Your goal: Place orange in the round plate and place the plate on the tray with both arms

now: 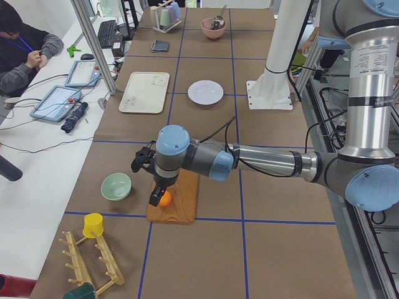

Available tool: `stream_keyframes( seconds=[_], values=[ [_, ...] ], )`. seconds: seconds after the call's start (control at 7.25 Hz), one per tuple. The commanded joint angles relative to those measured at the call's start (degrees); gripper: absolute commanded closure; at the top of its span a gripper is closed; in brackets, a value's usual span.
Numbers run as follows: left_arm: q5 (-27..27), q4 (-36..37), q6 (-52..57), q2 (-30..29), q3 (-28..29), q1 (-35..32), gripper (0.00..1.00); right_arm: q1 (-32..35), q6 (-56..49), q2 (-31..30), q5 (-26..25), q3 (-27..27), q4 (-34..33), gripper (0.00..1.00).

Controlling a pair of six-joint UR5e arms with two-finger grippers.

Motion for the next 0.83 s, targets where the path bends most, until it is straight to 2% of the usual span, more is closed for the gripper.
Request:
stream_keyframes(
  seconds=[0.0, 0.41, 0.55, 0.69],
  values=[
    [-0.8, -5.8, -0.7, -2.9, 3.5, 0.1, 0.01, 0.1, 2.7, 1.2, -0.2, -2.1, 4.4, 0.0],
    [-0.8, -6.3, -0.8, -3.5, 2.8, 0.1, 0.01, 0.2, 4.6, 2.0, 0.0, -1.5, 6.7, 0.0],
    [-0.5, -7.1, -0.7, -3.6, 3.7, 1.1, 0.01, 0.1, 14.0, 2.8, 0.2, -0.5, 6.7, 0.0],
    [-0.2, -8.6, -0.8, -3.8, 4.6, 5.1, 0.02, -2.1, 22.1, 3.6, -0.7, 2.2, 6.5, 0.0]
  ],
)
